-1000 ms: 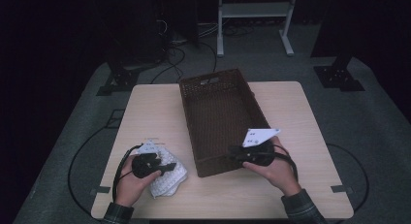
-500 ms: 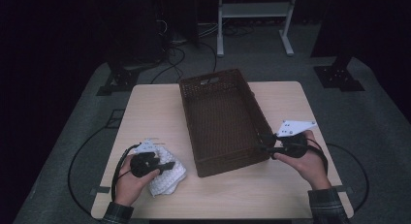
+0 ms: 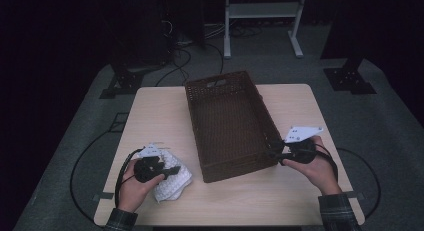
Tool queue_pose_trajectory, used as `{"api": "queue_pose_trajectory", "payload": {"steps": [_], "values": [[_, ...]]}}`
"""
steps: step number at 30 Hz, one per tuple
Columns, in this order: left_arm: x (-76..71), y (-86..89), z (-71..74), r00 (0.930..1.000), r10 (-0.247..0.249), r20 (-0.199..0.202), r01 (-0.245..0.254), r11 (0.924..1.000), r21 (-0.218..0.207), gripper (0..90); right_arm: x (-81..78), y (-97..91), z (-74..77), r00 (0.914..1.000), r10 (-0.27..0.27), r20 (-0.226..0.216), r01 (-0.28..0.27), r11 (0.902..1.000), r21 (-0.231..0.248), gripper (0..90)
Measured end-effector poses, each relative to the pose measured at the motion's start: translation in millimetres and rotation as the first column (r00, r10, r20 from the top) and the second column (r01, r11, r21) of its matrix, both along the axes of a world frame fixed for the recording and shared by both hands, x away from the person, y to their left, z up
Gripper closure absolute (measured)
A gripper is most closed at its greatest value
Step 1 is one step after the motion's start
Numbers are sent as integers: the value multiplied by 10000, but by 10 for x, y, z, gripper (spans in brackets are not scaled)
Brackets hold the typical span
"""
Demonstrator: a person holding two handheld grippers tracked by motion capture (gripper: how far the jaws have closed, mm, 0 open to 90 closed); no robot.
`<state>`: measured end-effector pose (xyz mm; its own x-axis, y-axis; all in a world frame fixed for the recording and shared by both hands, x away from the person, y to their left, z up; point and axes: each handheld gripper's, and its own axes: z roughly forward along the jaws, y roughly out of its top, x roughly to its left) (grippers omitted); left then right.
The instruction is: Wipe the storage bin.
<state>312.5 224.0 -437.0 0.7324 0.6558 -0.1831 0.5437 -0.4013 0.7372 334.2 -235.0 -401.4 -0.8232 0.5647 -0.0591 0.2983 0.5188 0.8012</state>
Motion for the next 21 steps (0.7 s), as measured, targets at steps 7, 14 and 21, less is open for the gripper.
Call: {"api": "queue_pose_trajectory", "payload": {"steps": [7, 14, 21], "values": [[-7, 20, 22, 10000, 68, 24, -68, 10000, -33, 730, -46, 119, 7, 9999, 90, -53, -90, 9999, -78, 597], [-11, 41, 26, 10000, 66, 59, -66, 10000, 14, 732, -103, 284, 15, 9989, 438, -187, -442, 9989, -174, 644], [-38, 78, 29, 9999, 140, 25, -139, 9999, -50, 732, -162, 457, 18, 9955, 903, -286, -908, 9958, -148, 712]]}}
